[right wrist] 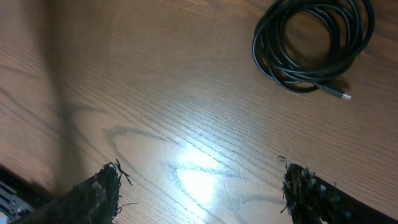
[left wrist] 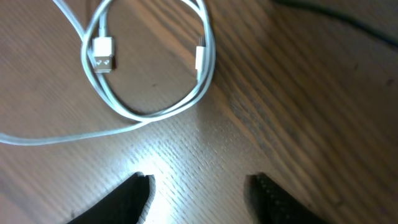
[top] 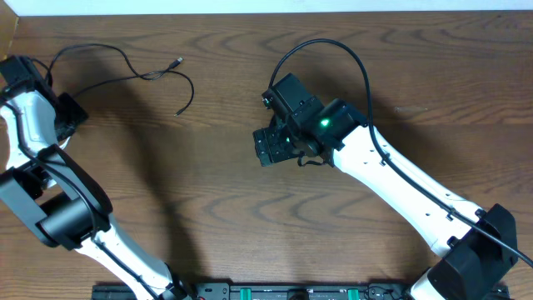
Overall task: Untangle cables
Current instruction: 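Lower the white cable at the left edge and open the left gripper, then move the right gripper down onto the coiled black cable at center, then grasp the coiled black cable with the right gripper and lift it, then move the left gripper to the black coil held by the right gripper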
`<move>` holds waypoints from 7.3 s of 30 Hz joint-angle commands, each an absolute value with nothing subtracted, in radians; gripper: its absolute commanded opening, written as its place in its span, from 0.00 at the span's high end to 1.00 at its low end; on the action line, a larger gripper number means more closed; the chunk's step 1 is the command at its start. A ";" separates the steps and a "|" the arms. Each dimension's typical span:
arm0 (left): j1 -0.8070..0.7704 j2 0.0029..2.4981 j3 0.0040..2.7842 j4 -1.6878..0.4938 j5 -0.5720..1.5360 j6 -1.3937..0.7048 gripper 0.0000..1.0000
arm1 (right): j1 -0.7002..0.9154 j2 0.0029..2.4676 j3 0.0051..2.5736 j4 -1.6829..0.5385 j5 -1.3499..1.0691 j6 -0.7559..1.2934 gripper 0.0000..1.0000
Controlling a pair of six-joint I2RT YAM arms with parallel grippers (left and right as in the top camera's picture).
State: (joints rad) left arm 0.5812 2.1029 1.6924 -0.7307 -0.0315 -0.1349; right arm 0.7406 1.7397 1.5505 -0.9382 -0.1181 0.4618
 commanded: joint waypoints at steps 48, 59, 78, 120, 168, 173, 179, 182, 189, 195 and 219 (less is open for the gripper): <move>0.702 2.280 1.691 -0.479 -0.343 0.205 0.92 | 0.747 1.737 1.556 -0.938 -0.111 0.448 0.23; 0.634 2.046 1.713 -0.435 0.199 -0.039 0.74 | 0.748 1.737 1.556 -0.963 -0.111 0.448 0.23; 0.103 1.954 1.707 -0.841 0.544 -0.290 0.22 | 0.533 1.737 1.556 -1.156 0.043 0.447 0.01; -0.180 1.954 1.706 -1.012 0.115 -0.290 0.02 | 0.503 2.120 1.470 -0.581 -0.051 0.456 0.50; -0.180 1.954 1.706 -1.012 0.115 -0.290 0.02 | 0.609 1.687 1.556 -0.945 0.290 0.757 0.99; -0.180 1.954 1.706 -1.012 0.115 -0.290 0.02 | 0.609 1.687 1.556 -0.871 0.017 0.508 0.98; -0.180 1.954 1.706 -1.012 0.115 -0.290 0.02 | 0.609 1.687 1.556 -0.896 0.095 0.590 0.98; -0.180 1.954 1.706 -1.012 0.115 -0.290 0.02 | 0.610 1.687 1.556 -0.908 0.096 0.589 0.98; -0.180 1.954 1.706 -1.012 0.115 -0.290 0.02 | 0.593 1.687 1.556 -0.913 0.094 0.591 0.98; -0.180 1.954 1.706 -1.012 0.115 -0.290 0.02 | 0.593 1.687 1.556 -0.906 0.095 0.591 0.98; -0.227 1.954 1.705 -1.084 0.766 -0.128 0.08 | 0.564 1.687 1.556 -0.905 0.079 0.618 0.99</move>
State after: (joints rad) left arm -0.2108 1.9488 1.7084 -1.0775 0.7227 -0.1528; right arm 0.5648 1.6913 1.5532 -0.9161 0.1043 0.5976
